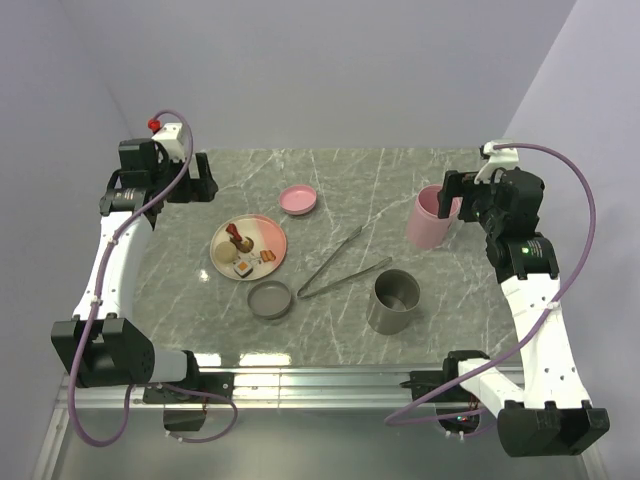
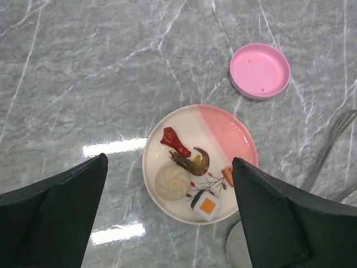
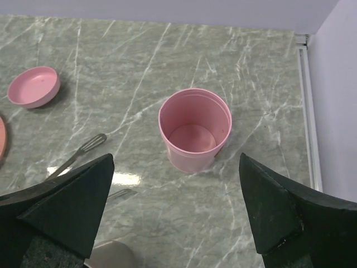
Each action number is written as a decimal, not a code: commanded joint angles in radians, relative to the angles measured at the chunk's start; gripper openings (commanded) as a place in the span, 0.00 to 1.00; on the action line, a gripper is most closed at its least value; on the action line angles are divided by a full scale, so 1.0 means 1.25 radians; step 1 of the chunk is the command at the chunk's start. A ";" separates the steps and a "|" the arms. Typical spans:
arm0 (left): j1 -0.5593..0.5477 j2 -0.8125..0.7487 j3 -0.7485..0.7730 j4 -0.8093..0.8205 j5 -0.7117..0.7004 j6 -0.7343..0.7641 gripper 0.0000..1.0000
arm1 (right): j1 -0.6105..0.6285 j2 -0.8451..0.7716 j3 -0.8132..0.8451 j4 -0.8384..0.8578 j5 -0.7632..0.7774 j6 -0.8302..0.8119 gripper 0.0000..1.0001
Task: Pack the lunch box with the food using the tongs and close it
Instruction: Pick up the clamp at the center of the board.
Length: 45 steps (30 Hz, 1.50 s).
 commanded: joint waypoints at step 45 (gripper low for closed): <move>-0.631 0.202 -0.215 0.151 0.063 0.335 0.99 | -0.121 0.034 0.005 -0.018 -0.197 0.063 1.00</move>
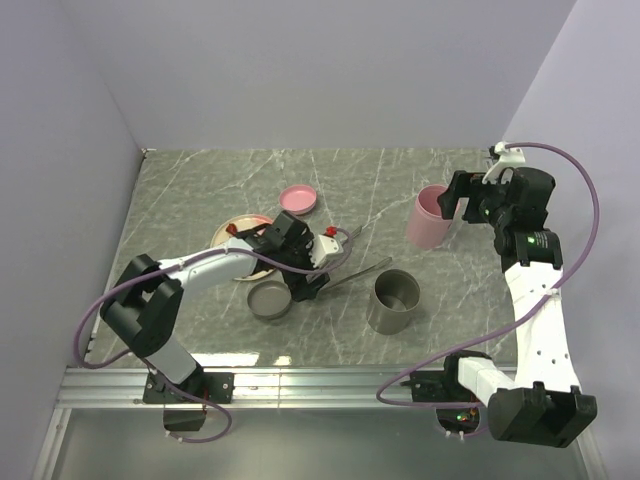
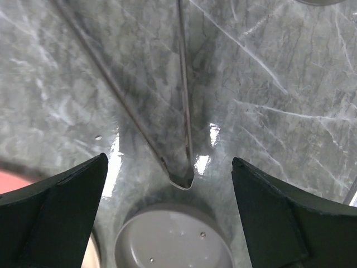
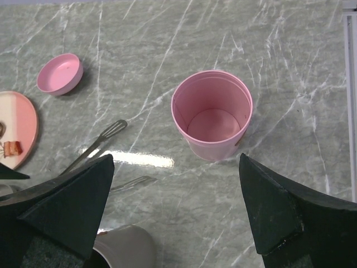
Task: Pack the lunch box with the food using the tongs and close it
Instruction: Pick up the clamp at the center of the board.
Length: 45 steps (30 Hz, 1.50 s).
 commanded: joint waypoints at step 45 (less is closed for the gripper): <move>-0.109 0.296 0.174 0.177 -0.190 -0.232 0.89 | -0.037 -0.012 -0.004 0.021 -0.039 0.027 1.00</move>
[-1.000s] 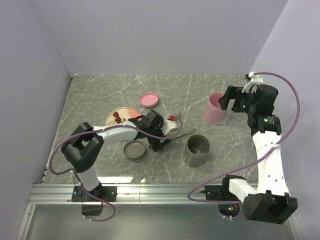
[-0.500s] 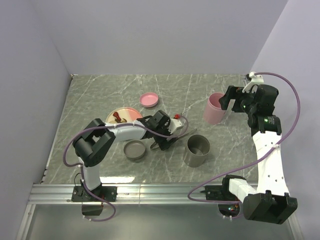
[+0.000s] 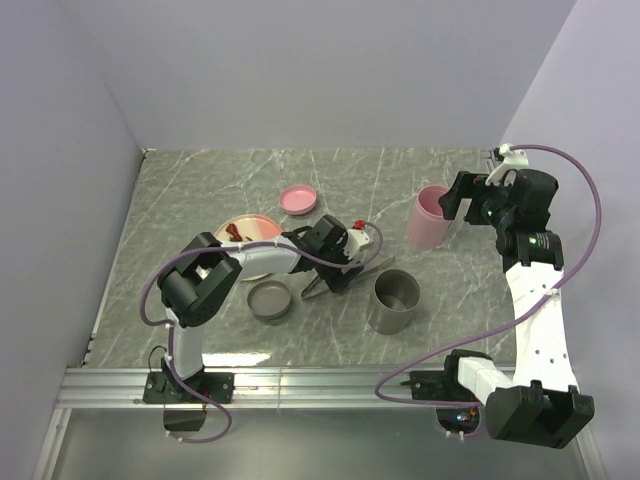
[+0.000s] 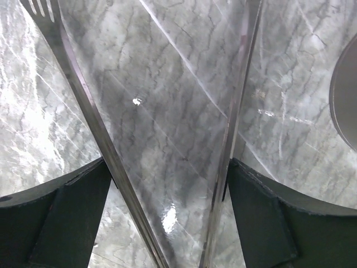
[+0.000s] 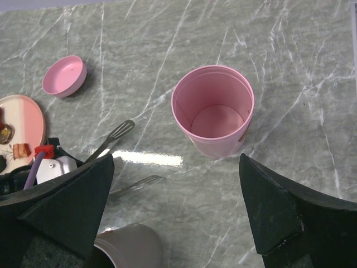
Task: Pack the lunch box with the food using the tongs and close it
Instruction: Pick up the clamp at the center of the board.
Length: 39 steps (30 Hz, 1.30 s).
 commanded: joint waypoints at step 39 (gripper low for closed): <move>0.213 -0.246 0.331 -0.413 0.387 -0.009 0.65 | 0.113 -0.057 0.049 -0.003 -0.233 -0.261 1.00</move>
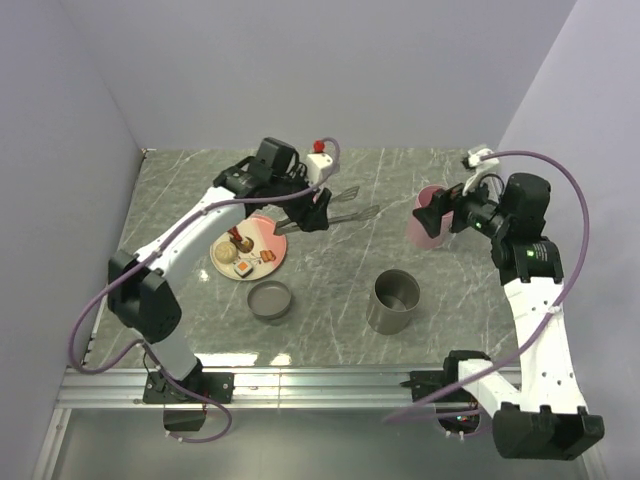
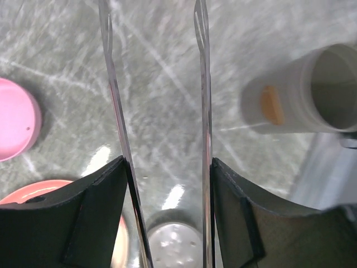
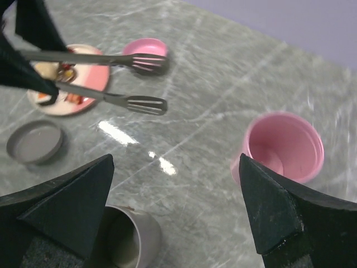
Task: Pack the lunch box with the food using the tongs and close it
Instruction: Pick up the clamp at the center of the board.
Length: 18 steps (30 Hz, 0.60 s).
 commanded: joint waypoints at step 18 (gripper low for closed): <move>0.091 -0.169 -0.043 -0.064 0.283 -0.099 0.62 | 0.641 -0.058 -0.031 0.092 0.230 -0.582 1.00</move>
